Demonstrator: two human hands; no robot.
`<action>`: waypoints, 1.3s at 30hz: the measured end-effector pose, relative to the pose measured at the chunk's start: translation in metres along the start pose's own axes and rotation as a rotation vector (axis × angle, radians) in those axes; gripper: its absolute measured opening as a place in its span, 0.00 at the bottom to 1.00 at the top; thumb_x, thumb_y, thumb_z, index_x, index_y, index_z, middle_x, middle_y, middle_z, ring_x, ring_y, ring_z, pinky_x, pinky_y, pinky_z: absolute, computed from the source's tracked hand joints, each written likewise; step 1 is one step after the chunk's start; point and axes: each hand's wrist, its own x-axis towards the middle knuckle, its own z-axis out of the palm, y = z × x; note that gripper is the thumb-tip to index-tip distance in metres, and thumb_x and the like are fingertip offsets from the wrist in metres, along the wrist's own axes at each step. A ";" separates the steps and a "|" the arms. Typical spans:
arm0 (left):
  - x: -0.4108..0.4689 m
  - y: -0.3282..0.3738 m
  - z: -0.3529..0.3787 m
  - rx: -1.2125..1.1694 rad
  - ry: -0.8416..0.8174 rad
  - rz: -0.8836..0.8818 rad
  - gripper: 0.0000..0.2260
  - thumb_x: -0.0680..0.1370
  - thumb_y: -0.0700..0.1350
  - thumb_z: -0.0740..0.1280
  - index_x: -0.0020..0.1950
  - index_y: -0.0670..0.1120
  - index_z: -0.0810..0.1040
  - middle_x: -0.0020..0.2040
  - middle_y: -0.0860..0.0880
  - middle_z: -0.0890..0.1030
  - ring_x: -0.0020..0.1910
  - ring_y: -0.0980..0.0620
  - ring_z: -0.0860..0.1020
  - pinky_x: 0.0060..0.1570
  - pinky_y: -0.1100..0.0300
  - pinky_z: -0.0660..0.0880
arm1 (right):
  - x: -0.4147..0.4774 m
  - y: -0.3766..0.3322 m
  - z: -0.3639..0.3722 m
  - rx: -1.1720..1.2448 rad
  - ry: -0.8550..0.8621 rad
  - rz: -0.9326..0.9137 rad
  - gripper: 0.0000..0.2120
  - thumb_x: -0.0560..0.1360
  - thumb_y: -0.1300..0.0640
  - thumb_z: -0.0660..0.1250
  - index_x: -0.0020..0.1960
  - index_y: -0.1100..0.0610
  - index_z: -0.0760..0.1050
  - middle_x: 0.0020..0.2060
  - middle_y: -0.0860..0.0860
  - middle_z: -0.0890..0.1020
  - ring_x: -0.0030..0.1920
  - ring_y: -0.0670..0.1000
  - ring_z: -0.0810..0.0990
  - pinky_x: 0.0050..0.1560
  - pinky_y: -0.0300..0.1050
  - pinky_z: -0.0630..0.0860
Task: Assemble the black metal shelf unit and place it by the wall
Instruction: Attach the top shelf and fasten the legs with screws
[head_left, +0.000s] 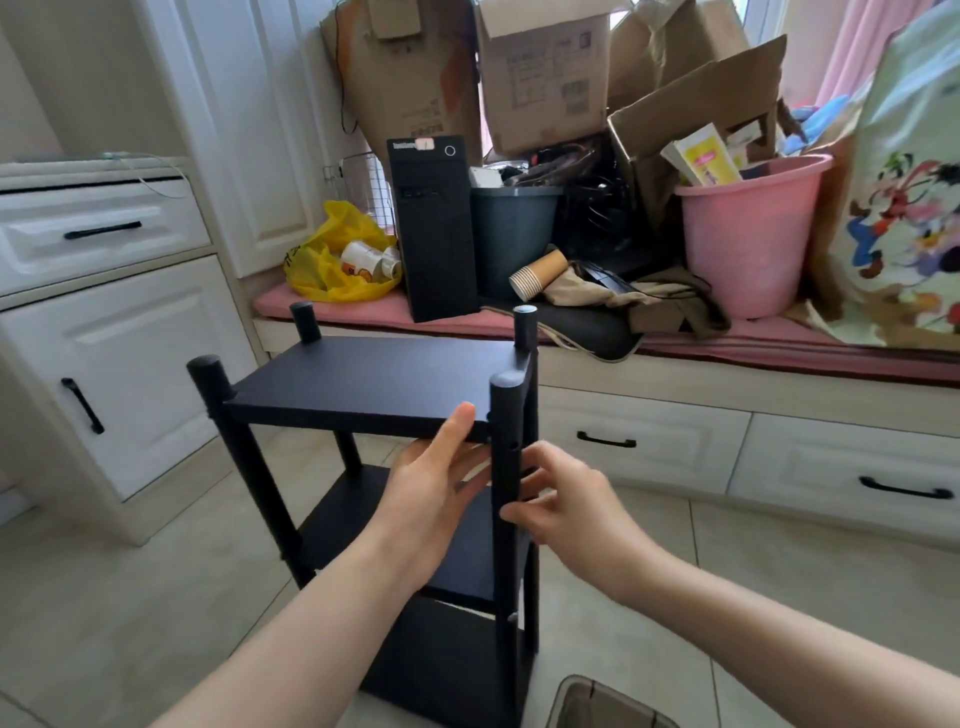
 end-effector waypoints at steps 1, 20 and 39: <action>0.000 -0.001 0.002 -0.033 0.011 0.011 0.19 0.74 0.52 0.69 0.54 0.38 0.83 0.51 0.40 0.85 0.52 0.44 0.84 0.57 0.50 0.77 | -0.002 0.000 0.003 0.001 -0.003 -0.010 0.12 0.75 0.65 0.71 0.51 0.51 0.75 0.40 0.46 0.82 0.34 0.39 0.80 0.35 0.32 0.73; -0.015 -0.008 0.003 -0.062 0.006 0.053 0.10 0.81 0.47 0.66 0.51 0.41 0.80 0.44 0.45 0.83 0.44 0.48 0.84 0.43 0.56 0.80 | -0.015 -0.004 0.003 -0.090 0.018 0.002 0.14 0.80 0.47 0.63 0.47 0.54 0.82 0.40 0.53 0.85 0.46 0.54 0.84 0.51 0.57 0.80; -0.020 -0.010 0.001 0.008 -0.019 0.109 0.09 0.77 0.50 0.68 0.46 0.45 0.83 0.44 0.45 0.85 0.46 0.46 0.84 0.52 0.51 0.79 | -0.018 -0.005 -0.003 0.089 -0.017 0.111 0.13 0.76 0.45 0.69 0.50 0.55 0.81 0.45 0.50 0.86 0.47 0.47 0.85 0.54 0.54 0.82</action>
